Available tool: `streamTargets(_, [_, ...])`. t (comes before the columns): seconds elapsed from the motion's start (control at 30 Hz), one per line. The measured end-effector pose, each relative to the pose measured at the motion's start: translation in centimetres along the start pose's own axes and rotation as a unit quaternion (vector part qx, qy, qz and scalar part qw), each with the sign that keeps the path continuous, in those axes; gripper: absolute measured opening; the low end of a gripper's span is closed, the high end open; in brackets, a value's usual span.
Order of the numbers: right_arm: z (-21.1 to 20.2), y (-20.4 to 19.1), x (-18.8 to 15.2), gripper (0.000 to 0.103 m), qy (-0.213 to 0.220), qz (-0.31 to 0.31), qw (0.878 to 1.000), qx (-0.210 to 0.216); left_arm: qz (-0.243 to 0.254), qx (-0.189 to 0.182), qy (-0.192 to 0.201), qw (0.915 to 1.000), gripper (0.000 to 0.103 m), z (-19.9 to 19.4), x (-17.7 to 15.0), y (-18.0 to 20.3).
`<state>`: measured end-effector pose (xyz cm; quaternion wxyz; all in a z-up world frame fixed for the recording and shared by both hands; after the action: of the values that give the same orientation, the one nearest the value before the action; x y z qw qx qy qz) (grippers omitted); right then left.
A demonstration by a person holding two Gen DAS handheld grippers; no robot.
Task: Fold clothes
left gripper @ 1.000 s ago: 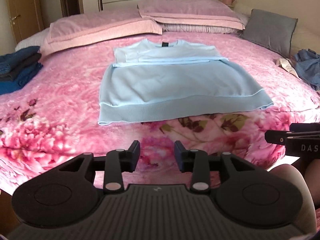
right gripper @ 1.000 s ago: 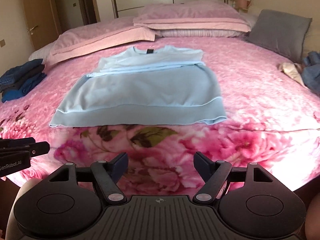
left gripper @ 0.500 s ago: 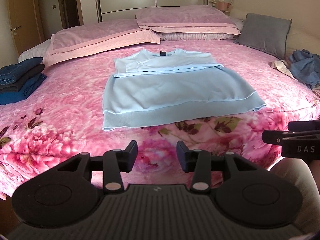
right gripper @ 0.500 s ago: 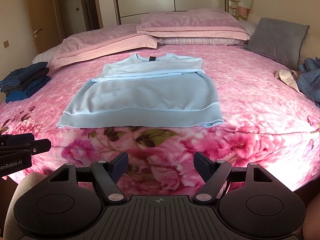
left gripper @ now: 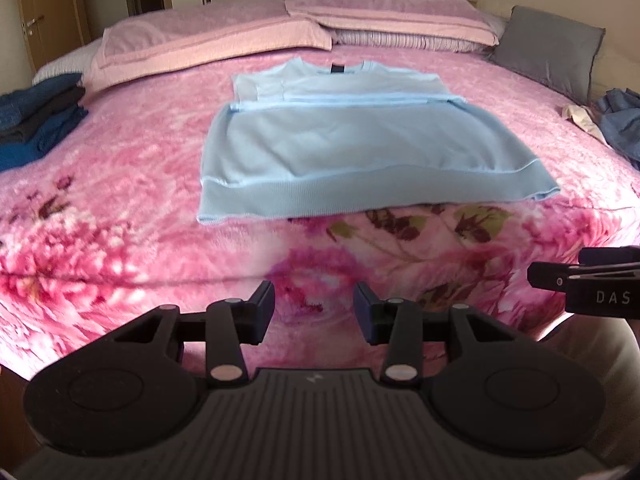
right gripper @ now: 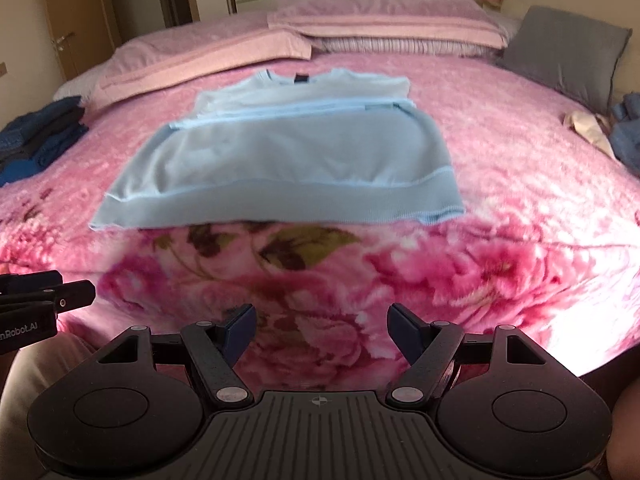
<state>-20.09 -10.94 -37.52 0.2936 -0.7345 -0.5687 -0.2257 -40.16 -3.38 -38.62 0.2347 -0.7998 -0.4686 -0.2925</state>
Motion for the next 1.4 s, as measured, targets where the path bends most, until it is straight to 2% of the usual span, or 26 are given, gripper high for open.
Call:
streamTargets(0.2, [1.9,0.6,-0.3,0.075,-0.018,-0.002,1.0,-0.011,-0.004,0.003,-0.025,0.9997,0.039,2.5,-0.7,0.1])
streamTargets(0.33, [2.6,1.4,0.0,0.075,-0.02,0.001,1.0,-0.014,-0.016,0.001,-0.019,0.9997,0.039,3.2,-0.4,-0.5])
streamTargets(0.57, [1.1,5.4,2.4,0.075,0.04,0.049,0.998,-0.017,-0.066,-0.002,0.02,0.9976,0.039,3.9,2.1,-4.0])
streamTargets(0.73, [-0.6,8.4,4.6,0.075,0.09,0.084,0.992,-0.028,-0.075,0.017,0.037,0.9963,0.039,4.2,4.0,-5.7])
streamTargets(0.97, [1.1,9.5,5.3,0.075,0.067,0.089,0.993,-0.045,-0.064,0.053,-0.008,0.9965,0.039,6.4,3.9,-6.2])
streamTargets(1.27, [2.2,9.2,5.0,0.075,0.056,0.075,0.994,-0.046,-0.055,0.063,-0.004,0.9965,0.039,6.7,4.5,-6.5])
streamTargets(1.33, [2.2,9.4,5.3,0.075,0.06,0.072,0.995,-0.046,-0.058,0.057,0.002,0.9967,0.039,6.5,4.8,-6.9])
streamTargets(1.4, [2.2,9.9,5.8,0.075,0.066,0.072,0.994,-0.044,-0.085,0.036,0.004,0.9957,0.039,6.7,5.3,-8.1])
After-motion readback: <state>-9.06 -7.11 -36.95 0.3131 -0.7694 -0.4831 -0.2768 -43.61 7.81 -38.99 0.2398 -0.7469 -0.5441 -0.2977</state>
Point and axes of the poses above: each gripper's, at about its wrist camera, not at the fingertips, and z roughly the way its jaws point, y to its right, x to its top, the point moved 10 cm from there along z, roughly the way its jaws point, and after that the axes turned 6 degrees about x, right-handed, at the moved point
